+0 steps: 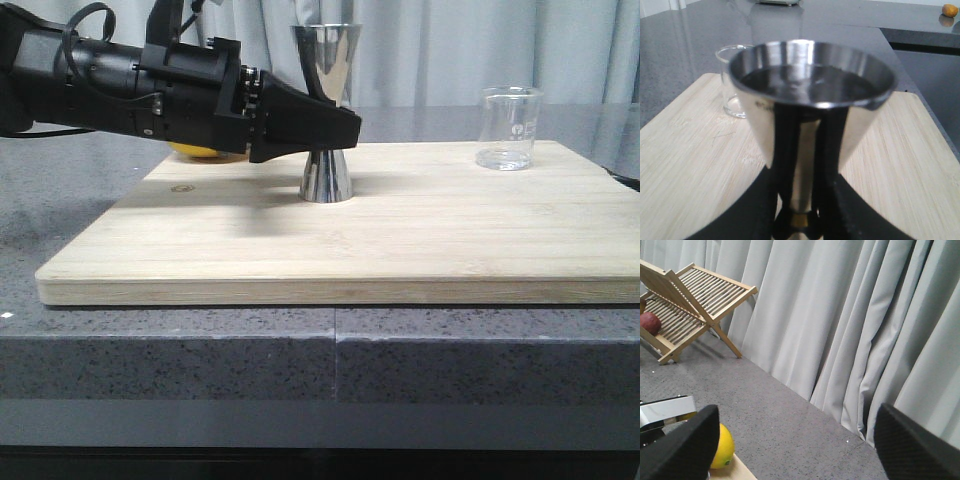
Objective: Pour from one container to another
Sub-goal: 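Open the left gripper and release the steel jigger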
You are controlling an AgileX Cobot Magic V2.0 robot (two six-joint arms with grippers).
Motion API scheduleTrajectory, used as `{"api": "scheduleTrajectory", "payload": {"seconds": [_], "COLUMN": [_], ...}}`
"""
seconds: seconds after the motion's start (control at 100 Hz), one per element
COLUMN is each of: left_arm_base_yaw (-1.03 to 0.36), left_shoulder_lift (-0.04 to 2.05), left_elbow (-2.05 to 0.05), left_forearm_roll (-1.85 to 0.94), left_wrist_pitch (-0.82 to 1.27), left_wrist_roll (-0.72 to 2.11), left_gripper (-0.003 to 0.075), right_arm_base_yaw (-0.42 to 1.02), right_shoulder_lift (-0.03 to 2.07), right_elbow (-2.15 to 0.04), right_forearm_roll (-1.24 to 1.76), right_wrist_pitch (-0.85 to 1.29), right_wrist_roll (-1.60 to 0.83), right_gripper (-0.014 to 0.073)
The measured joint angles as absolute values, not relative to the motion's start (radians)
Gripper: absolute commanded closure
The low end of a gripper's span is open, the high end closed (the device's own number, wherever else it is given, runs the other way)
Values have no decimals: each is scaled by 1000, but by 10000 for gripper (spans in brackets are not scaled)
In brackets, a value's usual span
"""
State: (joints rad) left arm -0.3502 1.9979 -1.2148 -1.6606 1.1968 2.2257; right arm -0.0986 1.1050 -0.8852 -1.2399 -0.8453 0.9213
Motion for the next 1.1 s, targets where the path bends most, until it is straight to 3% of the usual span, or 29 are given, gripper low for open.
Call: {"api": "scheduleTrajectory", "payload": {"seconds": [0.28, 0.52, 1.1], "left_arm_base_yaw": [-350, -350, -346], "left_shoulder_lift": [1998, 2009, 1981], "left_elbow": [-1215, -1213, -1211], "left_forearm_roll": [-1645, -1616, -1591], "left_wrist_pitch": [1186, 1166, 1166], "left_wrist_roll": [2226, 2219, 2206], "left_gripper": [495, 351, 350], "right_arm_base_yaw": [-99, -99, -99], "right_shoulder_lift": [1105, 1105, 1105], "right_elbow": [-885, -885, -885], "right_forearm_roll": [-1240, -1240, -1240], "right_wrist_pitch": [-845, -845, -844], "right_wrist_roll": [921, 921, 921], "right_gripper": [25, 25, 25]}}
